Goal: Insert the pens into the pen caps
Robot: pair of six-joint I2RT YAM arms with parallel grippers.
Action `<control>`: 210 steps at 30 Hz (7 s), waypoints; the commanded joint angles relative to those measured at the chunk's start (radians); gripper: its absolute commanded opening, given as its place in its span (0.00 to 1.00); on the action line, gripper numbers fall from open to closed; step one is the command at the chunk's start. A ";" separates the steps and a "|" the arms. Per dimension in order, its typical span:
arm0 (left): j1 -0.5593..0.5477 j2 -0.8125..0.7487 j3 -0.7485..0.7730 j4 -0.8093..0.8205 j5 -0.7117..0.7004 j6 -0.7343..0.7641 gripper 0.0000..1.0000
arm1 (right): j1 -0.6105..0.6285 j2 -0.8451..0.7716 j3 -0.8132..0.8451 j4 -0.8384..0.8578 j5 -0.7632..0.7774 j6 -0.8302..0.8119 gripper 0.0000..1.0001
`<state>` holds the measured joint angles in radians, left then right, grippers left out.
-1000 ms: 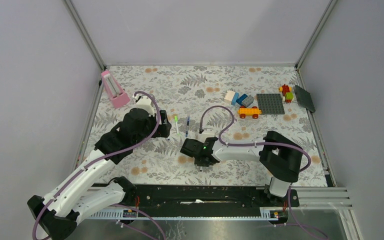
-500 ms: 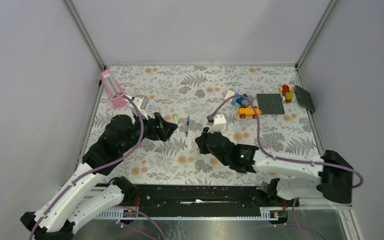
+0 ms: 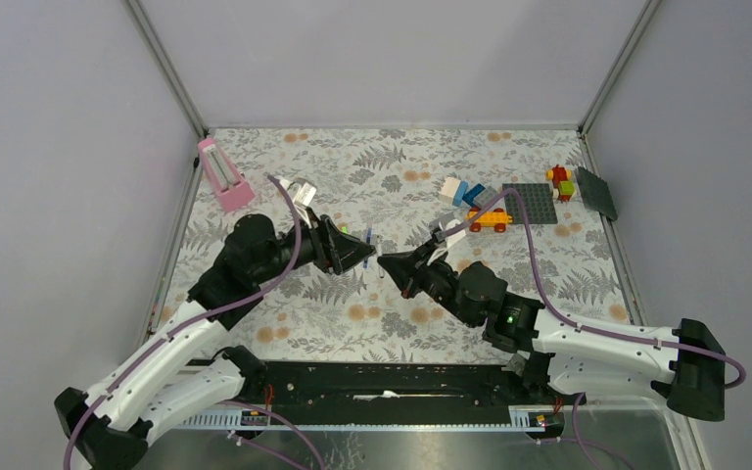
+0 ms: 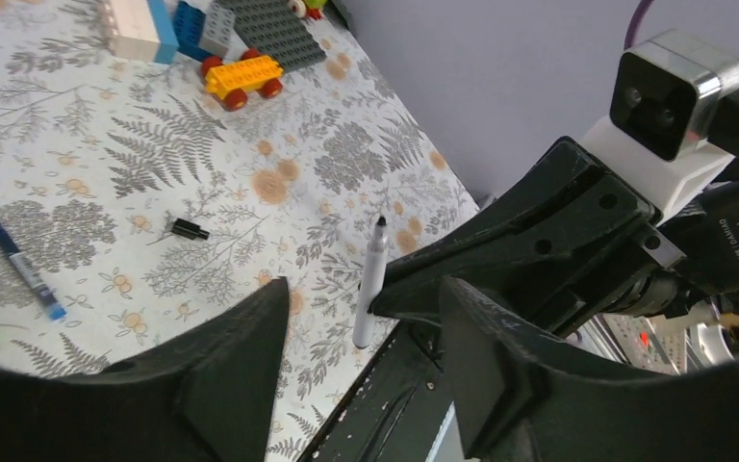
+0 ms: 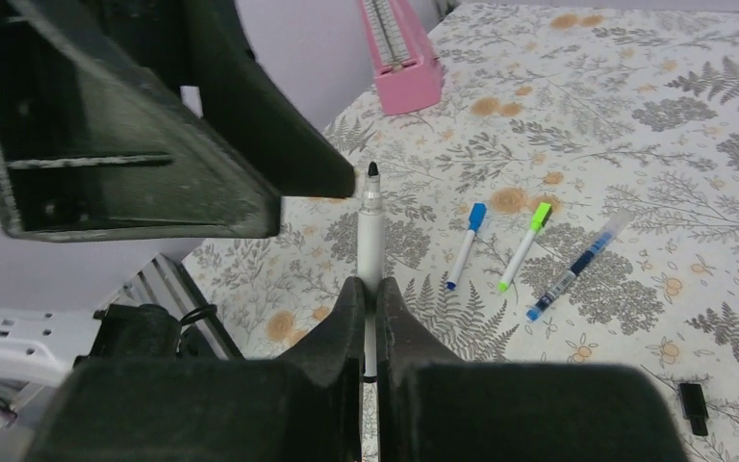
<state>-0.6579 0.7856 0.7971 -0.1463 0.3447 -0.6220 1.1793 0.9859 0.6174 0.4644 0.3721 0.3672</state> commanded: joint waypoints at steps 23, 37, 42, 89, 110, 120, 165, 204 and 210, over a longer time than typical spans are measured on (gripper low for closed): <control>0.002 0.111 -0.035 0.257 0.119 -0.098 0.00 | 0.006 -0.005 0.024 0.073 -0.056 -0.076 0.38; 0.001 0.089 -0.048 0.338 0.085 -0.177 0.00 | 0.006 -0.014 -0.018 0.091 -0.032 -0.063 0.54; 0.002 0.090 -0.055 0.339 0.087 -0.180 0.00 | 0.006 0.000 -0.002 0.100 -0.042 -0.073 0.50; 0.001 0.101 -0.067 0.201 -0.032 -0.082 0.55 | -0.039 0.002 0.013 -0.153 0.203 -0.008 0.00; -0.231 0.922 0.463 -0.371 -0.557 -0.356 0.59 | -0.356 0.004 -0.135 -0.253 0.265 0.101 0.00; -0.242 1.163 0.641 -0.410 -0.559 -0.387 0.55 | -0.419 -0.037 -0.182 -0.233 0.201 0.127 0.00; -0.257 1.049 0.423 -0.464 -0.538 -0.199 0.04 | -0.599 -0.001 -0.194 -0.207 -0.047 0.168 0.00; -0.276 1.070 0.459 -0.506 -0.574 -0.098 0.40 | -0.635 0.006 -0.197 -0.198 -0.100 0.174 0.00; -0.277 1.088 0.480 -0.519 -0.584 -0.097 0.39 | -0.638 0.003 -0.201 -0.198 -0.104 0.176 0.00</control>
<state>-0.9291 1.8610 1.2270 -0.6579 -0.2119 -0.7319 0.5522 0.9913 0.4206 0.2302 0.2745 0.5331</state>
